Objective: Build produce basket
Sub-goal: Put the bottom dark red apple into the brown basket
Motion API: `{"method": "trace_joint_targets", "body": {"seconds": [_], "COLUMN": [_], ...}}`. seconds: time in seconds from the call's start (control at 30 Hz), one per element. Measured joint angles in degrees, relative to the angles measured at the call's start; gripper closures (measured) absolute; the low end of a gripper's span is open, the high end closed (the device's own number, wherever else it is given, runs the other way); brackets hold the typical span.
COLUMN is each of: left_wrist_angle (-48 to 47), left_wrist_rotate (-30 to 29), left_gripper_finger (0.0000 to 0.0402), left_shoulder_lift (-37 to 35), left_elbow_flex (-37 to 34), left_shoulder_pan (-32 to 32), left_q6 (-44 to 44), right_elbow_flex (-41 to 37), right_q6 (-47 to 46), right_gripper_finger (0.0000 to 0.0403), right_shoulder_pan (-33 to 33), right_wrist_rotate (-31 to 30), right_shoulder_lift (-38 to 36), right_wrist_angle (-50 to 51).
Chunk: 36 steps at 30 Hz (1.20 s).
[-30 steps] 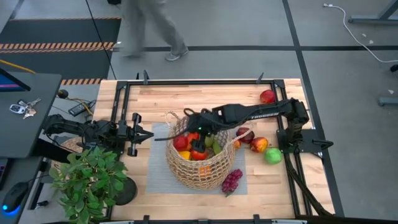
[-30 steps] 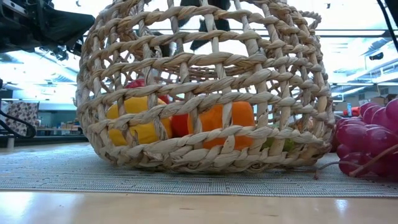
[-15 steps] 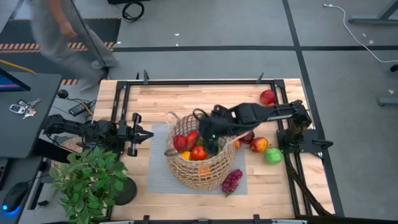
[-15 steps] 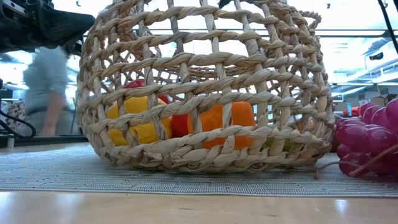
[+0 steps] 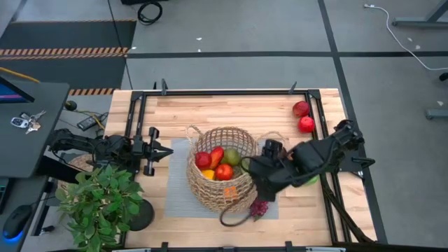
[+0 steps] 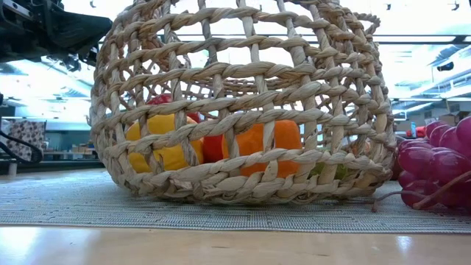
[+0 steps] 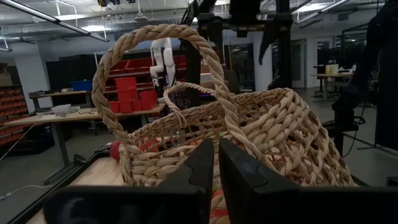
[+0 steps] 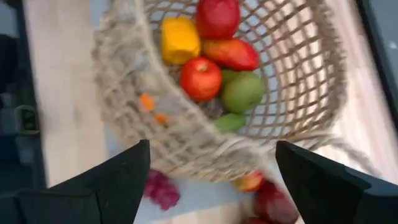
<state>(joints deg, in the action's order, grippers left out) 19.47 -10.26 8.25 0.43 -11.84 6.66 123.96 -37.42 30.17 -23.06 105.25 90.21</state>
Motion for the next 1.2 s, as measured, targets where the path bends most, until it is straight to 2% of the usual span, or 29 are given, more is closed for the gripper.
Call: {"method": "trace_joint_targets", "body": {"seconds": [0.23, 0.4, 0.67, 0.87, 1.03, 1.2], "left_wrist_angle": [0.0, 0.0, 0.0, 0.0, 0.0, 0.0], "left_wrist_rotate": [0.0, 0.0, 0.0, 0.0, 0.0, 0.0], "left_gripper_finger": [0.0376, 0.0371, 0.0371, 0.0376, 0.0370, 0.0368], "left_shoulder_lift": [0.0, 0.0, 0.0, 0.0, 0.0, 0.0], "left_elbow_flex": [0.0, 0.0, 0.0, 0.0, 0.0, 0.0], "left_shoulder_pan": [0.0, 0.0, 0.0, 0.0, 0.0, 0.0], "left_q6": [0.0, 0.0, 0.0, 0.0, 0.0, 0.0], "right_elbow_flex": [-0.5, -6.3, -25.4, -41.4, -53.4, -62.5], "right_q6": [-1.6, -3.6, -12.8, -22.5, -31.0, -34.5], "right_gripper_finger": [0.0054, 0.0054, 0.0054, 0.0054, 0.0054, 0.0053], "right_shoulder_pan": [4.9, 6.1, 8.2, 10.4, 11.1, 10.0], "right_wrist_rotate": [1.1, 0.6, 0.7, 4.9, 7.9, 9.8], "right_shoulder_lift": [-0.2, -3.0, -14.6, -22.3, -25.3, -26.4], "right_wrist_angle": [-0.3, -0.3, -2.6, -7.8, -8.2, -8.1]}}
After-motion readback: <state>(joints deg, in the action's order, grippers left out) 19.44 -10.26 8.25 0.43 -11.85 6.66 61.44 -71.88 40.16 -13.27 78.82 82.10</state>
